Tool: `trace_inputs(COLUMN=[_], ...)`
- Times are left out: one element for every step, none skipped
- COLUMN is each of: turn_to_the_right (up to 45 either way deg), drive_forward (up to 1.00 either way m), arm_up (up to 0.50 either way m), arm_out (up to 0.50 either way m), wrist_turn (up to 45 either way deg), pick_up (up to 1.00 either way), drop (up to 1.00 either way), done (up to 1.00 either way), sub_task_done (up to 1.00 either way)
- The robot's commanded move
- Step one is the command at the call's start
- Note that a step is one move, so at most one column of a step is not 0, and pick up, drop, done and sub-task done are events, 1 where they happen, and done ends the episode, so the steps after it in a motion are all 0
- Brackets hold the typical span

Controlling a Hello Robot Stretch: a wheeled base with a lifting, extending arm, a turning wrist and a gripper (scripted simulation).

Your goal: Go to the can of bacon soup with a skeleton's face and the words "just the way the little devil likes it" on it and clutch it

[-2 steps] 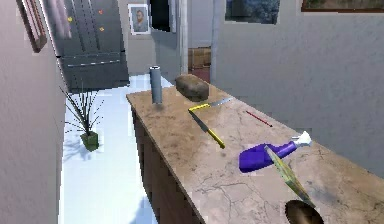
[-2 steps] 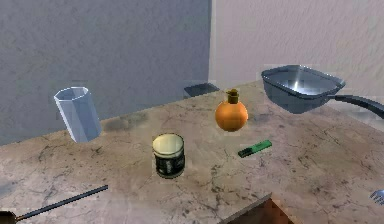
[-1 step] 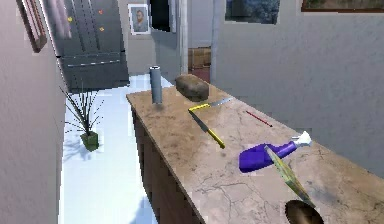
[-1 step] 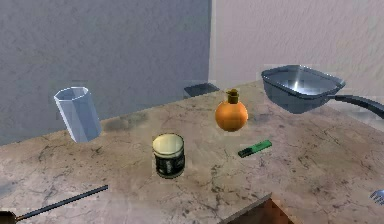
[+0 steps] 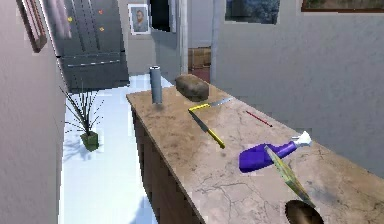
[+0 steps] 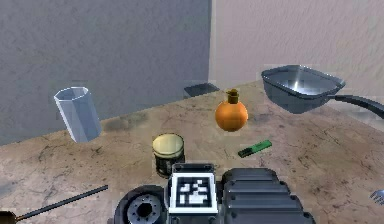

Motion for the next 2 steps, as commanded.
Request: trace_inputs(turn_to_the_right=[0.0,0.0], drive_forward=[0.00,0.00], arm_up=[0.00,0.00], arm_out=[0.12,0.00], wrist_turn=[0.0,45.0], pick_up=[0.00,0.00], drop=[0.00,0.00], done=[0.00,0.00], sub_task_done=[0.00,0.00])
